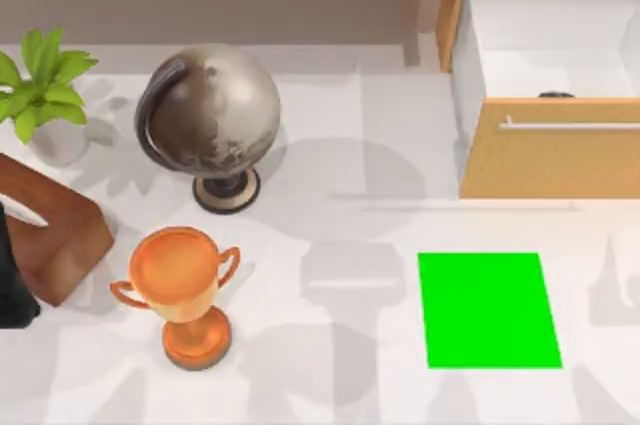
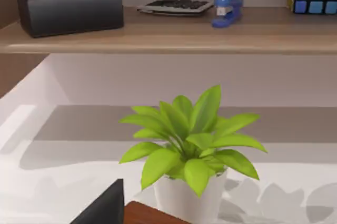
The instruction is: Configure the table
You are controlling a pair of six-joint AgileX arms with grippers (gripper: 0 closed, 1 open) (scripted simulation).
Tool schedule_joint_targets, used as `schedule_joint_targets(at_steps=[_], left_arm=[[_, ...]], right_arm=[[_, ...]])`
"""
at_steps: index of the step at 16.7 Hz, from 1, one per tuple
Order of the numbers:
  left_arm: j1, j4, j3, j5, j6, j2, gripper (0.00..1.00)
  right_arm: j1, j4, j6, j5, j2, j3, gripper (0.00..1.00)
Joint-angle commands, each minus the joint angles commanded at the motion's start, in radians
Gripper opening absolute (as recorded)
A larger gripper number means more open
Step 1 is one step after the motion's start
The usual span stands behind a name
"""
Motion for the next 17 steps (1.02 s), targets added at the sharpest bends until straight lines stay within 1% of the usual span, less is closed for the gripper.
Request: schedule_joint_targets(at_steps=[4,7,11,17], left_arm=[[0.0,0.0,0.0,0.0,0.0,0.0,1.0],[0.0,0.0,0.0,0.0,0.0,0.0,1.0],[0.0,0.0,0.0,0.0,0.0,0.0,1.0],[0.0,0.0,0.0,0.0,0.0,0.0,1.0]], right_arm=[[0.001,-0.016,0.002,0.0,0.029,0.027,1.0],[0.008,-0.081,0.01,0.002,0.149,0.138,1.0],[0.025,-0.228,0.028,0.004,0.435,0.397,1.0],[0.062,-0.524,0.062,0.009,1.023,0.922,1.0]])
